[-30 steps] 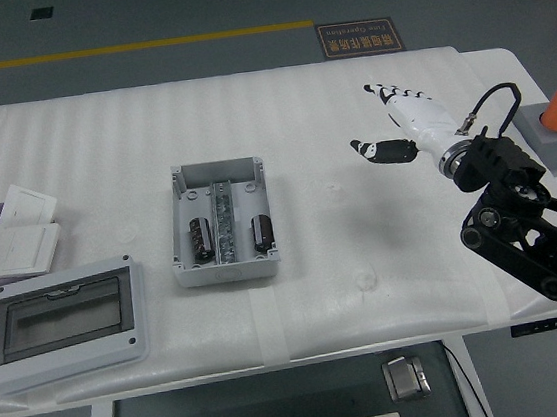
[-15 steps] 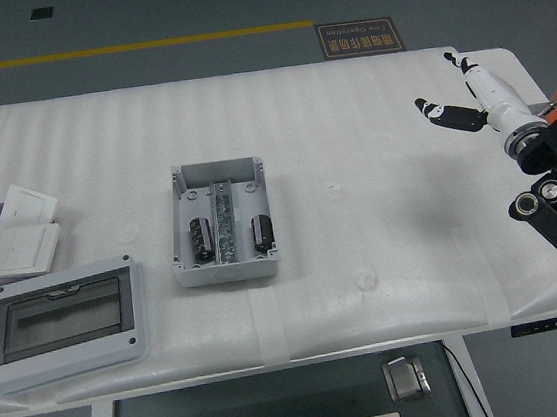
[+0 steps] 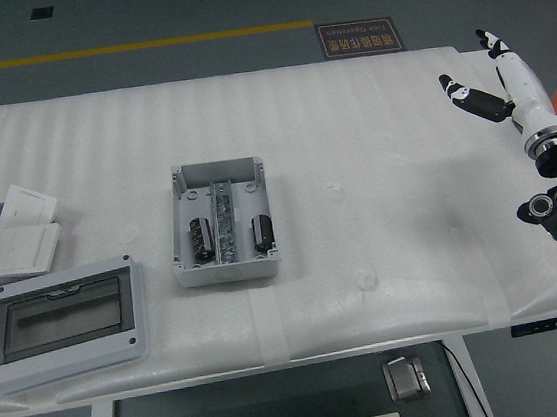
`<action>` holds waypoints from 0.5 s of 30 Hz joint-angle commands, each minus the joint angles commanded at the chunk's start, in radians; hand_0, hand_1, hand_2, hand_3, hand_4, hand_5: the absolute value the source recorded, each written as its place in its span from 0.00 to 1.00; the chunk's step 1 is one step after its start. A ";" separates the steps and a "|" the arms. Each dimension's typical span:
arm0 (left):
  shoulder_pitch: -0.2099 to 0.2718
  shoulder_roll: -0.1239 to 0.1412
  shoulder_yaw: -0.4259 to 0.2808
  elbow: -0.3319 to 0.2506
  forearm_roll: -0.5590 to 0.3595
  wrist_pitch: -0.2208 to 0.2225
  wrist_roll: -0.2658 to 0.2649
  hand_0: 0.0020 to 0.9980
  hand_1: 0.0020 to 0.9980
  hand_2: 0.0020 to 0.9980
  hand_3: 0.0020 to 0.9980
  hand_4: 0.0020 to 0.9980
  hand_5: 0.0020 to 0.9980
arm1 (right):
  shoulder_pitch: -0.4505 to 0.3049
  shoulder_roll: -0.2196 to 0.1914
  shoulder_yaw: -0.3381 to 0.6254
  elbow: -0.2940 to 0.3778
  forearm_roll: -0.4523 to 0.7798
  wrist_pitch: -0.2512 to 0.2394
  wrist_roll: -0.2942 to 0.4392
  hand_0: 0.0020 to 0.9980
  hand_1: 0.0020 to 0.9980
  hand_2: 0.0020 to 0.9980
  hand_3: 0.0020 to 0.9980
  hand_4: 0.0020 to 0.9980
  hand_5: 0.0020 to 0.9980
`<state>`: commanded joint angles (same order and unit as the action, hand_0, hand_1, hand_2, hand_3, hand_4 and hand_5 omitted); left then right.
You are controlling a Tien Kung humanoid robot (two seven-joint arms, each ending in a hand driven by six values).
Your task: Pick up the battery,place it into the box
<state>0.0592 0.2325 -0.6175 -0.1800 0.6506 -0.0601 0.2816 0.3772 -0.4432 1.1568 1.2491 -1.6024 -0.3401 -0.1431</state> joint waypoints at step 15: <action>0.013 -0.012 -0.012 0.000 0.006 -0.002 0.014 0.67 0.68 0.62 0.73 0.71 0.80 | -0.071 0.005 0.052 0.016 0.077 -0.011 0.046 0.93 0.96 1.00 1.00 0.72 0.44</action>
<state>0.0726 0.2203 -0.6291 -0.1800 0.6565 -0.0618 0.2958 0.3063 -0.4386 1.2085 1.2646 -1.5252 -0.3513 -0.0972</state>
